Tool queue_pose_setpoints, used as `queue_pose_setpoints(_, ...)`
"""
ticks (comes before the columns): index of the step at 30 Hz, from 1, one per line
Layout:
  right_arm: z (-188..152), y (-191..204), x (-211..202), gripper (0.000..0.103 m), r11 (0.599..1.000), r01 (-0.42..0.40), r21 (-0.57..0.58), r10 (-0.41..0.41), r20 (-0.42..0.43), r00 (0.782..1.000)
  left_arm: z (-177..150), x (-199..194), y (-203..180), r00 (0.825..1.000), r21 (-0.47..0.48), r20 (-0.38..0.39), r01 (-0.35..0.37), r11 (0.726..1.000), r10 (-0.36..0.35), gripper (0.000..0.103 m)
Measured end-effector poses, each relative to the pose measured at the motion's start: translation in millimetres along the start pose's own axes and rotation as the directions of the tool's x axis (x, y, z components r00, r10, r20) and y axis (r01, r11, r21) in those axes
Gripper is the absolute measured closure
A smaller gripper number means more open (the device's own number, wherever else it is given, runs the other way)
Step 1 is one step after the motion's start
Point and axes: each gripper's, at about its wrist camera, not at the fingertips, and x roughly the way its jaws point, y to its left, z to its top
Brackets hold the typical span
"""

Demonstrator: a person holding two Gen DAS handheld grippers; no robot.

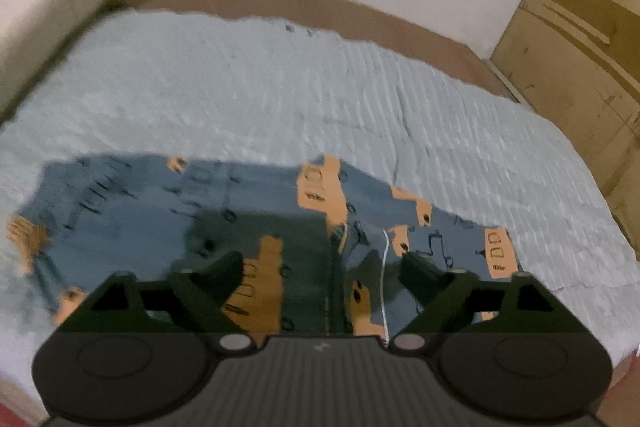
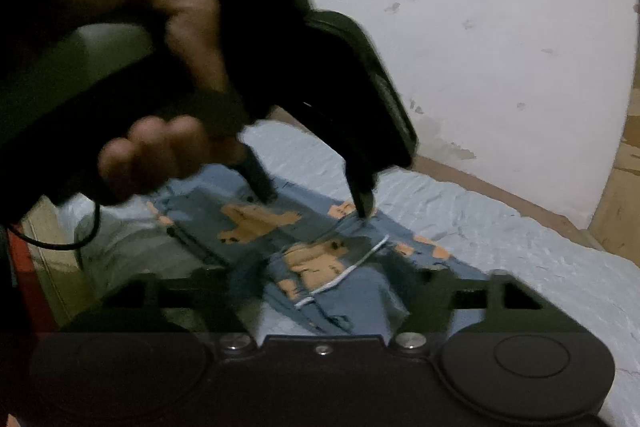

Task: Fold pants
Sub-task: 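Open both grippers and release the folded pants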

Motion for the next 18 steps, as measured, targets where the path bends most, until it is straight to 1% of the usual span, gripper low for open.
queue_pose_setpoints(1,0.4,-2.5,-5.1,0.016,1.0,0.007,0.01,-0.007,0.009,1.0,0.4,-8.1,-1.0,1.0,0.01,0.016,-0.017,1.0,0.017,0.005)
queue_pose_setpoints(2,0.9,-6.2,-8.6,0.008,1.0,0.015,0.021,-0.015,0.018,1.0,0.8,-15.3,-2.0,0.999,0.019,0.03,-0.036,0.999,0.036,0.001)
queue_pose_setpoints(3,0.6,-12.1,-9.8,0.002,0.999,0.022,0.034,-0.023,0.028,0.999,0.3,-23.0,-3.1,0.997,0.028,0.048,-0.06,0.998,0.058,0.001)
queue_pose_setpoints(4,0.3,-17.1,-12.8,0.001,0.998,0.032,0.048,-0.034,0.038,0.999,-1.0,-30.1,-4.6,0.995,0.038,0.067,-0.082,0.996,0.079,0.001)
queue_pose_setpoints(7,-1.6,-29.3,-28.0,0.001,0.994,0.068,0.087,-0.073,0.055,0.996,-9.0,-41.5,-10.1,0.985,0.071,0.112,-0.14,0.988,0.132,0.001)
queue_pose_setpoints(11,-12.9,-49.7,-39.1,0.001,0.982,0.135,0.133,-0.14,0.029,0.99,-29.1,-30.4,-20.4,0.971,0.079,0.15,-0.2,0.977,0.187,0.001)
queue_pose_setpoints(14,-25.5,-64.0,-42.0,0.001,0.961,0.231,0.155,-0.23,-0.021,0.973,-48.8,-10.9,-30.7,0.953,0.062,0.201,-0.244,0.968,0.227,0.001)
queue_pose_setpoints(17,-34.9,-82.9,-32.9,0.001,0.929,0.329,0.168,-0.321,-0.077,0.944,-64.2,10.1,-40.0,0.944,0.079,0.211,-0.275,0.958,0.254,0.001)
queue_pose_setpoints(18,-37.9,-90.0,-29.0,0.001,0.919,0.356,0.171,-0.344,-0.095,0.934,-68.5,16.4,-42.4,0.938,0.094,0.214,-0.297,0.95,0.272,0.001)
